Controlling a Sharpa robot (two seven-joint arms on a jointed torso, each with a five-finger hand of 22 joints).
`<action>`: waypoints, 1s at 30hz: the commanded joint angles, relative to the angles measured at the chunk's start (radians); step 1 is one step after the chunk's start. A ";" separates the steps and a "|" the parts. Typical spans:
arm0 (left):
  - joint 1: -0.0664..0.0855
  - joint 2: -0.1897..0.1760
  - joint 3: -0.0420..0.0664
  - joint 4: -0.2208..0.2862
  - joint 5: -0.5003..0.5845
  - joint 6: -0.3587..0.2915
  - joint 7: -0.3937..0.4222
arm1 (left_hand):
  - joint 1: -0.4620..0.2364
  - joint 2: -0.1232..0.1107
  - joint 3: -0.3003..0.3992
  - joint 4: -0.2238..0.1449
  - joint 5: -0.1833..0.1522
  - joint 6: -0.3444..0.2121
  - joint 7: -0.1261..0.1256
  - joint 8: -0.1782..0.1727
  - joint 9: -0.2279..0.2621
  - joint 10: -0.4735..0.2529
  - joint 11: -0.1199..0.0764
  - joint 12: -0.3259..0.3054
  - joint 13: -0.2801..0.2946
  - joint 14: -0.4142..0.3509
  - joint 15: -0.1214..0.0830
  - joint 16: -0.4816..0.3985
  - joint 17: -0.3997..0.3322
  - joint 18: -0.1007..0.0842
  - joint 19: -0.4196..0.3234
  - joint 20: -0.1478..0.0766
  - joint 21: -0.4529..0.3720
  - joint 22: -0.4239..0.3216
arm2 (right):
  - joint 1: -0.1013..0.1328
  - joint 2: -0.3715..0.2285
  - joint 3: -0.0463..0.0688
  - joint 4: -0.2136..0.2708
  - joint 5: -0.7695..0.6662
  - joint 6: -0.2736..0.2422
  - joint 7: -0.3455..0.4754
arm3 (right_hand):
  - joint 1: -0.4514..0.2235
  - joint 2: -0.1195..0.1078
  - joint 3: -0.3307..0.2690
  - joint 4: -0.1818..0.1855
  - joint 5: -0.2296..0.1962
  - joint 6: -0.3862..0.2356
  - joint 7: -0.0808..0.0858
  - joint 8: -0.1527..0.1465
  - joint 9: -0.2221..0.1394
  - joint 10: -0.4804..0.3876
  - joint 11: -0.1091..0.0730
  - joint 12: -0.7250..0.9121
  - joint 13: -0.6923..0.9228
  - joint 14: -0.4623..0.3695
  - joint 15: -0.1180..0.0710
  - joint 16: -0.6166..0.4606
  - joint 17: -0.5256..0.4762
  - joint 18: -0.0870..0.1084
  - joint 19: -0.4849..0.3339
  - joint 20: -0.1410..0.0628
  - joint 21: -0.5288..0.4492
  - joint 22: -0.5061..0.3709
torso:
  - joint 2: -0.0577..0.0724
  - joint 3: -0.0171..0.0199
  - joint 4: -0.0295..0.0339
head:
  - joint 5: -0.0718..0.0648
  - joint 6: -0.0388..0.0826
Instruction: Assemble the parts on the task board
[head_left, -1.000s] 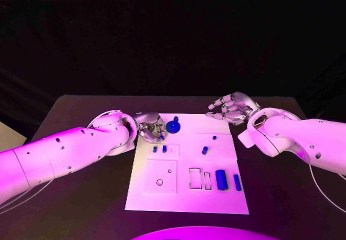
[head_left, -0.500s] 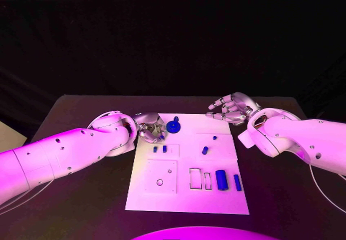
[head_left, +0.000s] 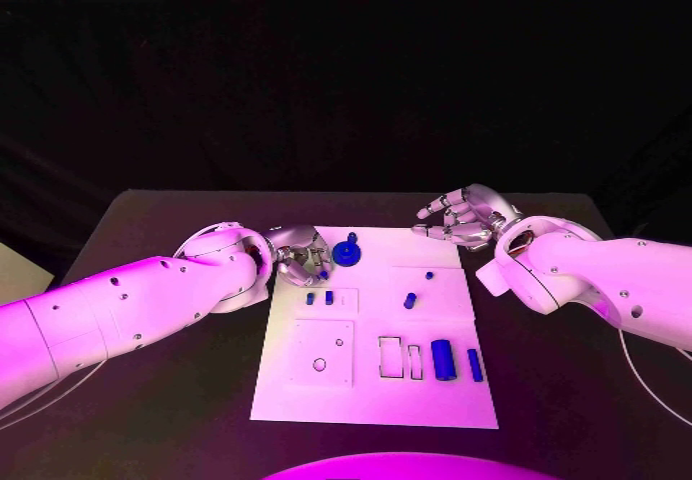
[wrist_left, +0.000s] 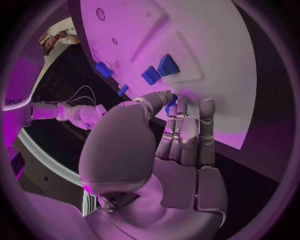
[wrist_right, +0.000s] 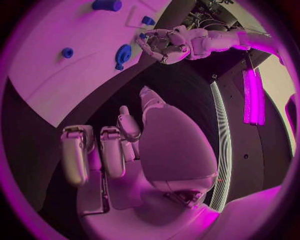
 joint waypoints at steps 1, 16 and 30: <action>0.000 0.000 0.000 0.001 0.005 -0.005 -0.005 | -0.016 -0.003 0.000 -0.004 0.003 -0.042 -0.011 -0.028 -0.011 -0.024 0.004 -0.012 0.001 -0.015 0.004 -0.004 -0.017 0.007 -0.017 0.004 -0.015 -0.016 | -0.001 0.000 0.000 0.001 -0.009 0.002 0.008 | 0.001 0.004 -0.004 -0.003 0.006 0.000 -0.004 0.006 -0.001 0.002 -0.003 -0.007 -0.001 0.085 -0.010 -0.004 0.196 0.011 0.073 -0.006 -0.006 0.227 | 0.000 0.0000 0.0004 | 0.000 0.000; -0.001 -0.012 0.001 0.009 0.006 -0.012 -0.014 | -0.027 -0.010 -0.010 -0.002 0.003 -0.085 -0.024 -0.060 -0.028 -0.078 0.022 -0.020 0.004 -0.041 0.018 -0.011 -0.058 0.010 -0.030 0.016 -0.032 -0.038 | -0.001 -0.005 0.000 -0.001 -0.011 0.001 0.006 | 0.004 0.001 -0.006 -0.003 0.006 -0.003 -0.004 0.009 -0.004 -0.087 -0.003 -0.123 -0.111 0.080 -0.010 -0.015 0.182 0.016 0.064 -0.007 -0.030 0.217 | 0.000 -0.0008 0.0002 | -0.001 0.000; 0.000 -0.103 0.018 0.045 0.121 -0.024 -0.016 | -0.011 -0.001 -0.001 -0.010 0.006 -0.066 -0.005 -0.059 -0.036 -0.154 0.049 -0.046 -0.014 -0.066 0.041 -0.015 -0.106 0.015 -0.046 0.038 -0.043 -0.059 | -0.002 -0.024 -0.001 -0.016 -0.335 0.139 -0.041 | 0.132 -0.072 0.212 -0.004 -0.015 0.048 -0.001 0.019 -0.027 -0.197 0.005 -0.889 -0.830 0.041 -0.005 -0.119 0.037 0.045 0.020 -0.006 -0.184 0.151 | -0.001 -0.0005 0.0004 | -0.011 0.009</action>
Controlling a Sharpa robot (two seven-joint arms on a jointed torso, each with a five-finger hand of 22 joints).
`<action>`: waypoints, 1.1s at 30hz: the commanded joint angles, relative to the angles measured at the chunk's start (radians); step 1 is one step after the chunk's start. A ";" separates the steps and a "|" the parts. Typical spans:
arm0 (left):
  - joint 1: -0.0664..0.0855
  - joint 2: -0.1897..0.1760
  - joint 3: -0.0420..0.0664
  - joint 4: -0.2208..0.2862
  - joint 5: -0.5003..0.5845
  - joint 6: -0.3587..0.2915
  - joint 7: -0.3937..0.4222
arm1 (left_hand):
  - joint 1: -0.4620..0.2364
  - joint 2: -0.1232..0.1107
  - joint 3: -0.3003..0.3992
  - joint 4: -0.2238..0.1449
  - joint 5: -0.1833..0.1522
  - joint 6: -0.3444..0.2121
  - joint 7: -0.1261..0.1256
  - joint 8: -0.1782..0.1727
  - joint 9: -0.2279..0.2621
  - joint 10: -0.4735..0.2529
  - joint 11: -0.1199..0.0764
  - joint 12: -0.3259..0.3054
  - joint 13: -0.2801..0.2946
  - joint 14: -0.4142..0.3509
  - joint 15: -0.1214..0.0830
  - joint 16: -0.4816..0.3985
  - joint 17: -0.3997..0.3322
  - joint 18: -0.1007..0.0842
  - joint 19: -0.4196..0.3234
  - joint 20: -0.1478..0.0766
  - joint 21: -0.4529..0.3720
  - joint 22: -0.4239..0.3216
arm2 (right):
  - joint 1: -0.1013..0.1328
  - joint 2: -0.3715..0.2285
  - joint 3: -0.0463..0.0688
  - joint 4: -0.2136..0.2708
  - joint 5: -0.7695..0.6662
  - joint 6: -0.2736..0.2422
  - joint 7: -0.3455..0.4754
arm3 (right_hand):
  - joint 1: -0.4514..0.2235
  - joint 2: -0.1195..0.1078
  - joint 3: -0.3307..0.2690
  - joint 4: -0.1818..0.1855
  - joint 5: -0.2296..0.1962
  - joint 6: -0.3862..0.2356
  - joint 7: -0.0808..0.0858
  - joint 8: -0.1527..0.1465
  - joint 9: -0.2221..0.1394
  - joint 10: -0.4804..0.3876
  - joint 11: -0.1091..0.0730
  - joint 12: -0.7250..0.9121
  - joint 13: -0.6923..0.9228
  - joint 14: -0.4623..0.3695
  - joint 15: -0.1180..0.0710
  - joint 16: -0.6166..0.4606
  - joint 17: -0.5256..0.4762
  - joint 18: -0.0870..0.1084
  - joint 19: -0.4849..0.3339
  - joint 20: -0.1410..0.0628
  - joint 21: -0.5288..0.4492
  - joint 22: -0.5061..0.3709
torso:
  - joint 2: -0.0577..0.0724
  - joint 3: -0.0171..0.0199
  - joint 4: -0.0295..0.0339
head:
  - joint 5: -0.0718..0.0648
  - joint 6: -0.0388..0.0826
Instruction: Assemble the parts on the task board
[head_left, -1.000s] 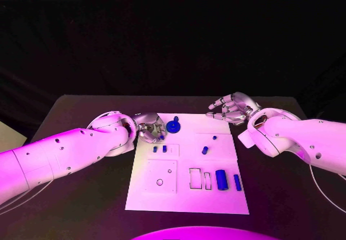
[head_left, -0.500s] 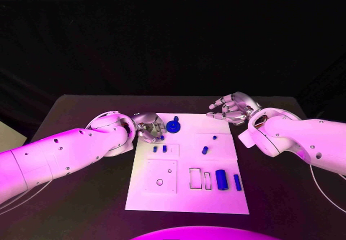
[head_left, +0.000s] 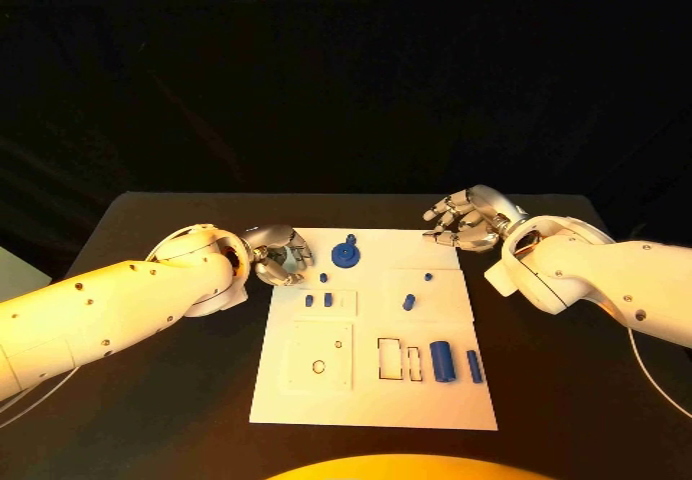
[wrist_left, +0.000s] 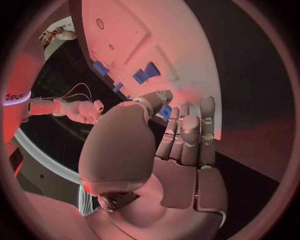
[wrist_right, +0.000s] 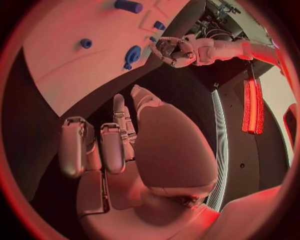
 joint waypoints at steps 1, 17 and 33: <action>0.001 -0.020 0.005 0.010 0.124 -0.030 0.015 | 0.007 0.009 0.008 -0.006 0.006 0.012 0.015 0.003 -0.001 0.000 -0.001 0.002 -0.001 -0.002 0.001 0.000 0.003 0.015 -0.005 0.004 0.001 0.001 | -0.003 -0.002 -0.002 0.001 -0.247 0.114 -0.030 | 0.015 -0.018 0.053 -0.003 -0.026 0.030 0.002 -0.005 -0.003 0.028 0.002 -0.067 -0.071 0.041 0.002 -0.001 0.036 0.014 0.021 -0.001 -0.006 0.150 | -0.001 -0.0002 0.0001 | -0.007 0.004; 0.001 -0.134 0.013 0.072 0.946 -0.159 0.368 | 0.005 0.033 0.005 -0.022 0.004 0.067 0.052 0.055 0.005 0.047 -0.012 0.090 0.012 -0.192 -0.012 -0.200 -0.355 0.015 -0.051 -0.009 -0.065 -0.044 | -0.045 -0.001 -0.004 0.034 -0.745 0.234 -0.157 | -0.034 -0.069 0.085 -0.005 -0.085 0.065 -0.017 -0.012 0.001 0.043 0.000 -0.174 -0.186 0.048 0.000 0.003 0.038 0.014 0.025 -0.008 -0.012 0.151 | 0.001 -0.0023 0.0003 | -0.034 0.005; 0.000 -0.172 0.013 0.105 1.061 -0.135 0.432 | 0.008 0.042 0.001 -0.027 0.004 0.067 0.053 0.057 0.004 0.044 -0.010 0.095 0.010 -0.203 -0.011 -0.218 -0.366 0.015 -0.059 -0.009 -0.075 -0.051 | -0.075 0.017 -0.004 0.040 -0.794 0.264 -0.192 | -0.032 -0.059 0.053 -0.005 -0.071 0.079 -0.017 -0.016 0.003 0.046 0.001 -0.188 -0.211 0.049 0.002 0.004 0.038 0.013 0.029 -0.008 -0.007 0.154 | 0.000 -0.0008 0.0011 | -0.036 0.002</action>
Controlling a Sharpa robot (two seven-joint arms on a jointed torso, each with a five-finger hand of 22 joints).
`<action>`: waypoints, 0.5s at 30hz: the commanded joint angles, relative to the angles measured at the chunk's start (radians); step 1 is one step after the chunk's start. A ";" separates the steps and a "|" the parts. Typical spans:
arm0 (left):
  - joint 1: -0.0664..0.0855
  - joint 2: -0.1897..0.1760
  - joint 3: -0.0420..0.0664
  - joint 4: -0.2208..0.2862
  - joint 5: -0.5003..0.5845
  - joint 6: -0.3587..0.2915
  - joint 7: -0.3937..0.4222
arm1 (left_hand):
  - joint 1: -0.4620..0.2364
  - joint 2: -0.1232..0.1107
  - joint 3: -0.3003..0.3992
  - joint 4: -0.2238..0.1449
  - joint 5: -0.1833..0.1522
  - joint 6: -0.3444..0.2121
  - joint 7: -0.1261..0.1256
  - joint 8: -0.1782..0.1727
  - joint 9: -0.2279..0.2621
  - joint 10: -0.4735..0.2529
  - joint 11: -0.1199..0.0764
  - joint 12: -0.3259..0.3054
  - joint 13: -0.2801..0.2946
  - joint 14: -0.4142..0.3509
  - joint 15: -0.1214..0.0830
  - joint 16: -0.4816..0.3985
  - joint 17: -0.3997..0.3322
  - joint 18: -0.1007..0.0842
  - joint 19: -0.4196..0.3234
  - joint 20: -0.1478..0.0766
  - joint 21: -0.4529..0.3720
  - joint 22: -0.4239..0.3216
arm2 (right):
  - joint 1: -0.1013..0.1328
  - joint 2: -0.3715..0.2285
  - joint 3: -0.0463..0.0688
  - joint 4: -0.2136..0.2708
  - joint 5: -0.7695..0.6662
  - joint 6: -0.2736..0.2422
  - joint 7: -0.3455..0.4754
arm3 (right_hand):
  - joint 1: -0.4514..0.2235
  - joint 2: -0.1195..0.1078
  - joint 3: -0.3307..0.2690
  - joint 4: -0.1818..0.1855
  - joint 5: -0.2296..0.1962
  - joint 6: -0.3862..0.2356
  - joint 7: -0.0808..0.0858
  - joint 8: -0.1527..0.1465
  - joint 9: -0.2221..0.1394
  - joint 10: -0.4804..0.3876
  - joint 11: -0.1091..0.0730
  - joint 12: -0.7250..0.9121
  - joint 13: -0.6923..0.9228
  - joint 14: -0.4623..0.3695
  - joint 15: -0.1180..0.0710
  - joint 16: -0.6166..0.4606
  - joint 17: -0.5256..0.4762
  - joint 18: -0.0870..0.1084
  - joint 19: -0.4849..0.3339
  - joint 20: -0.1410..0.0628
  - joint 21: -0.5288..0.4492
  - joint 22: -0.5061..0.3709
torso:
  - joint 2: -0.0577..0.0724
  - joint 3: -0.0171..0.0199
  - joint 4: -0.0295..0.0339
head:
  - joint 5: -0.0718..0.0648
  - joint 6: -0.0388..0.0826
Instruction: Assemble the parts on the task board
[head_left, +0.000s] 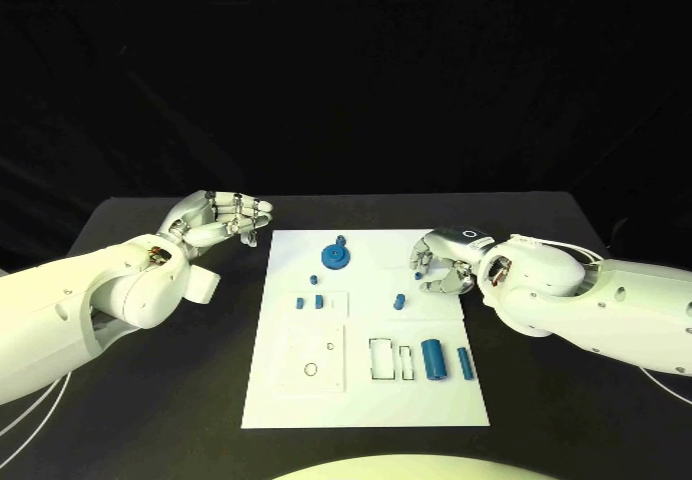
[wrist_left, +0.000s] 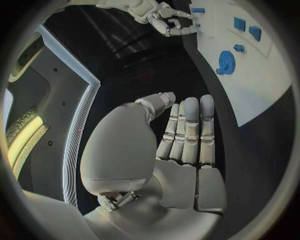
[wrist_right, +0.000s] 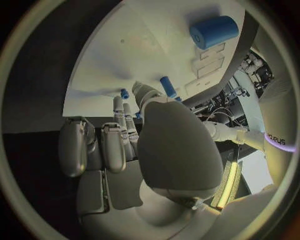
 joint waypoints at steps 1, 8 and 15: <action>0.000 -0.002 0.001 0.006 0.055 0.007 0.045 | 0.000 0.010 -0.001 -0.005 0.004 -0.001 0.008 0.005 -0.001 -0.008 -0.001 0.005 -0.001 -0.007 0.000 -0.005 -0.001 0.015 -0.009 -0.001 -0.005 -0.002 | -0.004 0.009 0.000 -0.006 -0.043 0.026 -0.025 | 0.008 0.015 0.002 0.001 0.014 0.014 -0.002 -0.003 0.002 0.010 -0.004 -0.009 -0.007 0.051 0.001 0.005 0.040 0.013 0.031 -0.010 0.010 0.155 | 0.001 0.0014 -0.0007 | 0.001 0.000; 0.000 -0.004 0.001 0.009 0.057 0.012 0.045 | 0.001 0.012 0.000 -0.006 0.005 -0.001 0.008 0.005 -0.001 -0.008 -0.001 0.006 -0.001 -0.007 0.000 -0.007 -0.002 0.015 -0.009 -0.001 -0.006 -0.002 | -0.015 0.029 0.000 -0.021 -0.044 0.008 -0.028 | 0.030 0.036 0.105 0.001 -0.004 0.048 -0.006 -0.004 0.006 0.057 -0.007 -0.037 -0.046 0.058 -0.001 0.009 0.044 0.008 0.042 -0.017 0.034 0.167 | 0.002 0.0028 -0.0003 | 0.000 -0.001; 0.000 -0.005 0.001 0.009 0.058 0.016 0.041 | 0.001 0.015 0.000 -0.006 0.005 0.000 0.008 0.006 -0.001 -0.008 -0.001 0.007 -0.001 -0.007 0.000 -0.008 -0.003 0.016 -0.009 -0.001 -0.006 -0.003 | -0.025 0.041 0.000 -0.035 -0.044 0.007 -0.031 | 0.025 0.036 0.149 -0.003 0.003 0.062 -0.009 -0.004 0.011 0.078 -0.010 -0.051 -0.062 0.058 -0.004 0.008 0.042 0.007 0.044 -0.018 0.036 0.169 | 0.001 0.0025 -0.0016 | 0.000 -0.003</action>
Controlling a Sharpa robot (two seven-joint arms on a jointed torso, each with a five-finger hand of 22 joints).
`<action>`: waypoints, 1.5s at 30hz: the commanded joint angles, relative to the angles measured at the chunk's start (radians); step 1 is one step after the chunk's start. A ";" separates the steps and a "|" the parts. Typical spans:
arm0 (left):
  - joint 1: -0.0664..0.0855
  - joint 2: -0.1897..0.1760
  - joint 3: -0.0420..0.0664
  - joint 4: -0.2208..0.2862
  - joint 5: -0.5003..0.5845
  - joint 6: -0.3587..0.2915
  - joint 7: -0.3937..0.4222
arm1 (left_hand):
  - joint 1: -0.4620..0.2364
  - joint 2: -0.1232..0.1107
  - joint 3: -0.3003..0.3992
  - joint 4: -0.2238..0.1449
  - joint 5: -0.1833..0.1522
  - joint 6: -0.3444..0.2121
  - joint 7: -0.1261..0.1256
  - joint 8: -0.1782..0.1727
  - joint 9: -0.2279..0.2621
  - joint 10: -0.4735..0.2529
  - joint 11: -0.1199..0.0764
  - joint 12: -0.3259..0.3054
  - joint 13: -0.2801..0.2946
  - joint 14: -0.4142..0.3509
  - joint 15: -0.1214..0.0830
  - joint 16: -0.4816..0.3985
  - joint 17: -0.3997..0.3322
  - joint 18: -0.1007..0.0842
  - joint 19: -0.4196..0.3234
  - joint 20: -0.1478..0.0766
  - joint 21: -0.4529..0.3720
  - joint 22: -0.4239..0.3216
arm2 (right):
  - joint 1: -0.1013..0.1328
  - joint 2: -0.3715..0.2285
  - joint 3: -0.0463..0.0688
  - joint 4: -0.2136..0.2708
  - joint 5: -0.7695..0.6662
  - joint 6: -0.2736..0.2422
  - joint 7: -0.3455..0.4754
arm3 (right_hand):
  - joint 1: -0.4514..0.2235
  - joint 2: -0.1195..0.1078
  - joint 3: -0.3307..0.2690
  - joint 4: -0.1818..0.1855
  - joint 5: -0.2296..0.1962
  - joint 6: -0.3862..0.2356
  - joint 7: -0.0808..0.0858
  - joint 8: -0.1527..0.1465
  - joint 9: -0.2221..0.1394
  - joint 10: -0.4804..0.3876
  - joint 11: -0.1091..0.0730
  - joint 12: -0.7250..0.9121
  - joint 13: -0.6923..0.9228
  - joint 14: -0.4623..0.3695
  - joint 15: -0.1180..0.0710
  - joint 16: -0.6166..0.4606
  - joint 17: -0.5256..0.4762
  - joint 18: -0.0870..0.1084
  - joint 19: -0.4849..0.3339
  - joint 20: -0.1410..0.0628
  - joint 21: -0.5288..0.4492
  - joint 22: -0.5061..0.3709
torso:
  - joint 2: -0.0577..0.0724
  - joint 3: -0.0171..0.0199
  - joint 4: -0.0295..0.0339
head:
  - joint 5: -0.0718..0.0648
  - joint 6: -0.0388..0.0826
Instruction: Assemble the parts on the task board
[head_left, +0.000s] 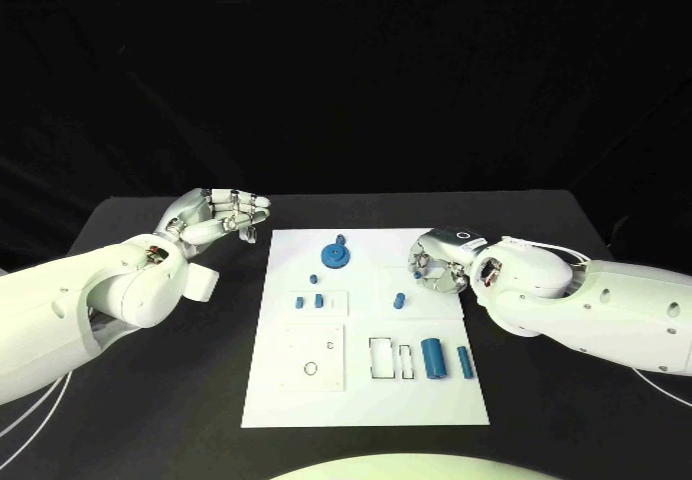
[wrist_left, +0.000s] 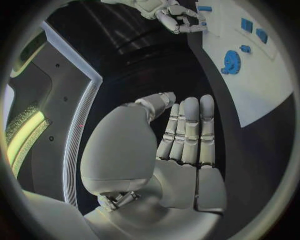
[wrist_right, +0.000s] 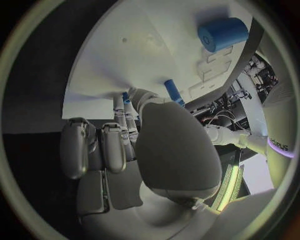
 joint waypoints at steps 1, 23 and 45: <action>0.000 0.000 0.001 0.003 0.016 0.015 0.017 | -0.004 0.010 0.001 -0.005 0.005 0.000 0.008 0.006 -0.002 -0.008 -0.001 0.007 -0.001 -0.004 0.000 -0.003 -0.001 0.016 -0.007 0.001 -0.006 -0.001 | -0.009 0.006 -0.004 -0.005 -0.015 0.009 -0.005 | -0.007 0.005 0.016 -0.003 0.006 0.011 0.000 -0.003 0.003 0.011 -0.002 -0.009 -0.010 0.058 -0.004 0.002 0.042 0.007 0.041 -0.008 0.007 0.170 | 0.000 0.0002 -0.0007 | 0.000 -0.001; 0.000 -0.001 0.001 0.000 0.013 0.016 0.004 | -0.003 0.013 0.001 -0.005 0.005 -0.002 0.009 0.005 -0.002 -0.010 -0.001 0.007 -0.002 -0.004 0.000 -0.005 -0.002 0.016 -0.007 0.001 -0.007 -0.002 | -0.014 0.024 -0.004 -0.009 -0.028 -0.004 -0.033 | -0.013 0.047 0.130 -0.095 0.001 0.069 -0.017 0.045 0.055 0.114 -0.026 -0.037 -0.029 0.061 -0.025 0.009 0.051 0.001 0.051 -0.024 0.039 0.188 | -0.001 -0.0007 0.0002 | -0.004 -0.007; 0.000 -0.002 0.001 -0.001 0.002 0.008 0.010 | -0.001 0.016 0.001 -0.007 0.005 -0.002 0.009 0.006 -0.002 -0.011 -0.001 0.007 -0.002 -0.003 0.000 -0.006 -0.003 0.016 -0.007 0.001 -0.007 -0.002 | 0.001 -0.011 0.000 0.056 -0.045 -0.169 -0.021 | -0.031 0.043 0.153 -0.120 0.006 0.072 -0.020 0.055 0.071 0.134 -0.030 -0.050 -0.034 0.062 -0.029 0.011 0.055 -0.002 0.054 -0.025 0.052 0.194 | -0.002 -0.0015 -0.0011 | -0.002 -0.001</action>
